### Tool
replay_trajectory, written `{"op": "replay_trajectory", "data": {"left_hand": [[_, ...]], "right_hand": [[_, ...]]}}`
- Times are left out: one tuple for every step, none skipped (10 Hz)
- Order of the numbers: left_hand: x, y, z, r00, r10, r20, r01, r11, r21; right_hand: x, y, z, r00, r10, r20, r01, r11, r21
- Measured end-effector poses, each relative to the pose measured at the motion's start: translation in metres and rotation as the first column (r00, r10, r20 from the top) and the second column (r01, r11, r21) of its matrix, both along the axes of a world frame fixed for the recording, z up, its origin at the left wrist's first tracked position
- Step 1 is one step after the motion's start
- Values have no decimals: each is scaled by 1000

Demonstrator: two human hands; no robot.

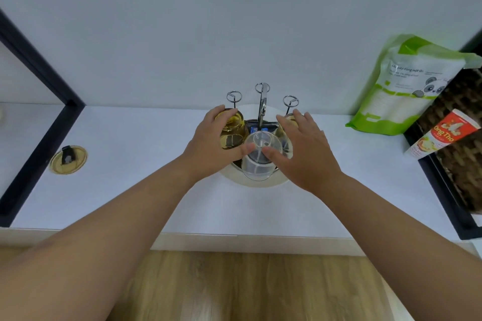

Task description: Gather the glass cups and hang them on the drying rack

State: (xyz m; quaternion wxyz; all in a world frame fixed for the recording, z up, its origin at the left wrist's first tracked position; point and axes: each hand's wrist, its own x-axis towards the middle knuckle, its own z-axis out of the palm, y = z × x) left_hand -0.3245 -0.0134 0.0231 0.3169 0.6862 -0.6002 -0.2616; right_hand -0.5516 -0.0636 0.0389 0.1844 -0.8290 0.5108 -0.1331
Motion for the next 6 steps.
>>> {"op": "replay_trajectory", "data": {"left_hand": [[0,0,-1,1000,3,4,-3,1000,-7],[-1,0,-3,1000,13,13,-13,1000,-11],[-3,1,-4,999,16,39,-16,1000,-16],[-3,1,-5,997,10,76,-8,1000,-24],[-4,4,2,995,8,100,-6,1000,-11],[-5,9,11,995,14,100,-13,1000,-13]], "right_hand": [[1,2,-1,1000,3,0,-3,1000,-8],[-1,2,-3,1000,-3,-4,3,1000,-7],[-2,1,-2,1000,1,-22,-1,1000,0],[-4,-1,-2,999,20,-45,-19,1000,7],[-5,-2,5,999,15,-50,-15,1000,10],[-8,1,12,1000,0,-12,-1,1000,-17]]}}
